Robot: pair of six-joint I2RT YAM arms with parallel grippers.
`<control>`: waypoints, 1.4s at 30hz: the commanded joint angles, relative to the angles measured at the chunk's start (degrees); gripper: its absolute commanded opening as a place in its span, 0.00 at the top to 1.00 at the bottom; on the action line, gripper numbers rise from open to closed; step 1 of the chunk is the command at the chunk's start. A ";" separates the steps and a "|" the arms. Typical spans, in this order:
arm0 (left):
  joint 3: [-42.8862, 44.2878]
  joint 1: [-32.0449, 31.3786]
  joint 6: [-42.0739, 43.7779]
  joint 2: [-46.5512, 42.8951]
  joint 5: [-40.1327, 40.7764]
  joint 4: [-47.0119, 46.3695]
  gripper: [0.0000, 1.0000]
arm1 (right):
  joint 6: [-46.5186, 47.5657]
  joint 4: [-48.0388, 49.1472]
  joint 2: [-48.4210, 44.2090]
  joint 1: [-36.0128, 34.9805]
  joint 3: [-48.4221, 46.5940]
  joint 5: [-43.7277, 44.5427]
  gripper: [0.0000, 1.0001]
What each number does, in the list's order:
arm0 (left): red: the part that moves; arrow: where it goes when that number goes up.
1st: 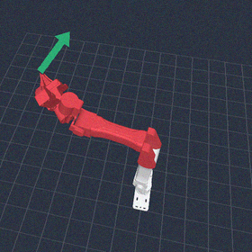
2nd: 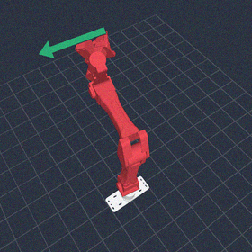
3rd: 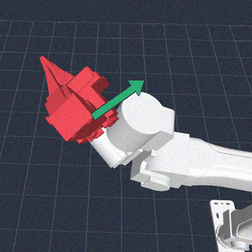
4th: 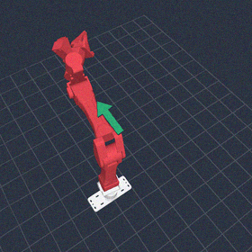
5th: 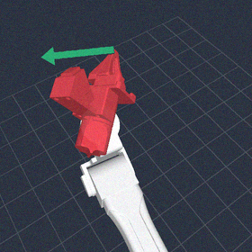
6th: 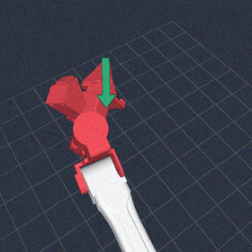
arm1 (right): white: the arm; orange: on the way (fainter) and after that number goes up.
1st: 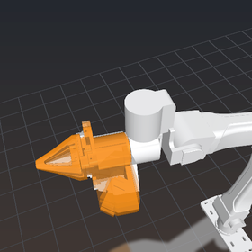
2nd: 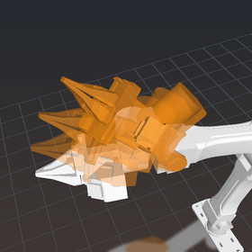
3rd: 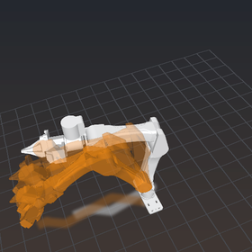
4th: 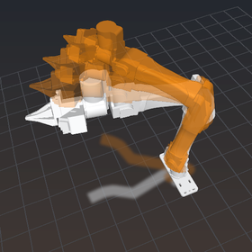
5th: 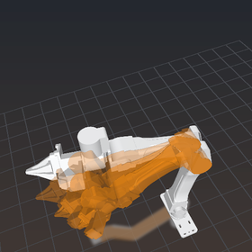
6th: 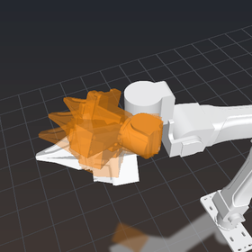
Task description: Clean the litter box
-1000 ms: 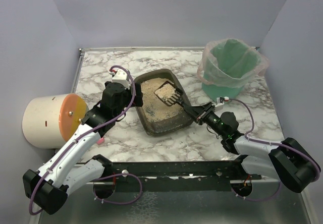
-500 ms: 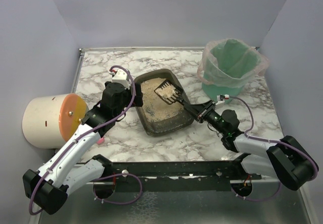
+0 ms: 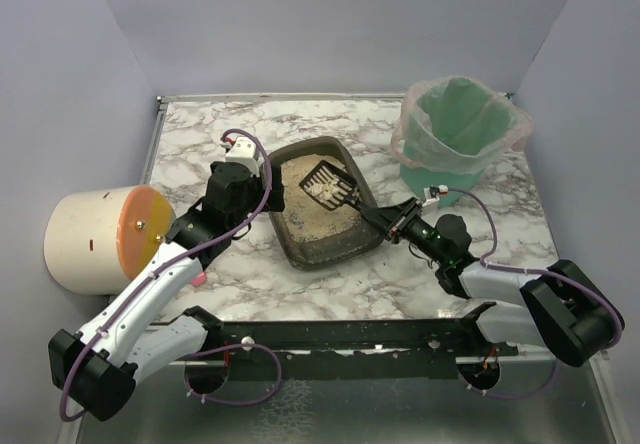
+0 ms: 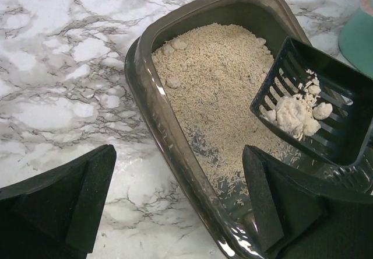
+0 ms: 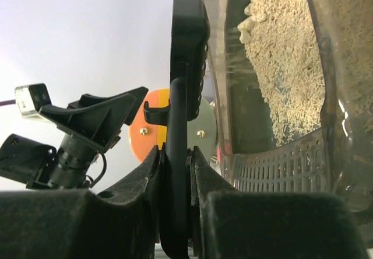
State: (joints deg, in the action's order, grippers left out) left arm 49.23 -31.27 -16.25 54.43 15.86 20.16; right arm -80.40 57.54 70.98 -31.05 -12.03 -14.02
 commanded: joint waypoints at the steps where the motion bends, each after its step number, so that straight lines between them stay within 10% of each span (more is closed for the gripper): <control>1: -0.31 -0.11 -0.10 0.82 -1.41 -1.22 0.01 | -1.71 3.16 0.11 0.40 0.07 0.03 0.99; 42: -0.47 -0.02 0.04 -0.69 -2.05 -1.05 0.01 | 1.32 -11.20 -3.96 2.81 -5.15 -0.87 0.99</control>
State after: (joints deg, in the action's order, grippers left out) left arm 49.23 -31.24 -16.25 54.76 14.61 19.73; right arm -78.43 47.22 68.47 -28.69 -16.99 -17.04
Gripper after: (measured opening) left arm 0.989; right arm 0.196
